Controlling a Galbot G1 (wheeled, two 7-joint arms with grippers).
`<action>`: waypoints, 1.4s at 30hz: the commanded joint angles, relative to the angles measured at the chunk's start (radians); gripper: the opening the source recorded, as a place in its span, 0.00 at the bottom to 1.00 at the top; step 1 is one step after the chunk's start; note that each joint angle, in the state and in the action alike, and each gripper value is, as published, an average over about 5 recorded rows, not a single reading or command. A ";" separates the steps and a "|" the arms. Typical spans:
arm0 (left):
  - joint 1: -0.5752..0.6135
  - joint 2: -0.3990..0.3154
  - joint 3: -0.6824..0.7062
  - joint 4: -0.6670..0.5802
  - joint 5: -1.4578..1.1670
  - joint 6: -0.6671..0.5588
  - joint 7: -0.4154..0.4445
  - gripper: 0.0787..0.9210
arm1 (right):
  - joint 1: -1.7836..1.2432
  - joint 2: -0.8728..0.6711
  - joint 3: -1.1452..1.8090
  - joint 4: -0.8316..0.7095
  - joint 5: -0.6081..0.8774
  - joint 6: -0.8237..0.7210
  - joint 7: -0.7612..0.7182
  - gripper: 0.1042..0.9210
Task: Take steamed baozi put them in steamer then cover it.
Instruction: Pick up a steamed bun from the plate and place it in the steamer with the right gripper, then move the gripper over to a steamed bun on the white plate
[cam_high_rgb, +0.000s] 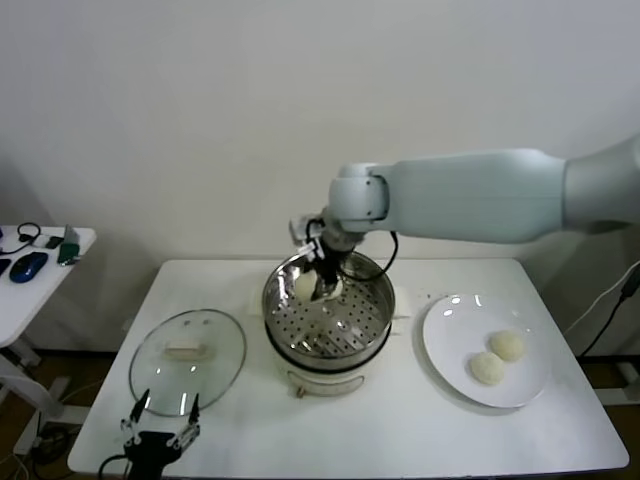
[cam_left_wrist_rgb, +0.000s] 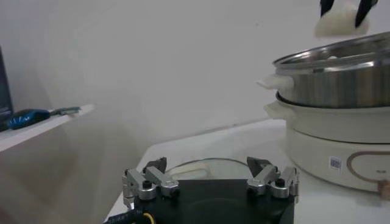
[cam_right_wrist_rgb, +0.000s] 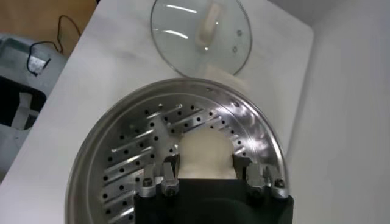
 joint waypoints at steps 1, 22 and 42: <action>0.000 0.000 0.003 0.001 0.000 0.000 -0.001 0.88 | -0.118 0.082 -0.005 -0.066 -0.068 -0.031 0.049 0.61; -0.008 0.002 0.008 0.010 0.001 0.001 -0.002 0.88 | -0.167 0.095 0.022 -0.133 -0.061 -0.046 0.065 0.62; -0.016 -0.007 0.018 -0.001 0.015 0.009 0.001 0.88 | 0.295 -0.399 -0.169 0.071 -0.087 0.233 -0.318 0.88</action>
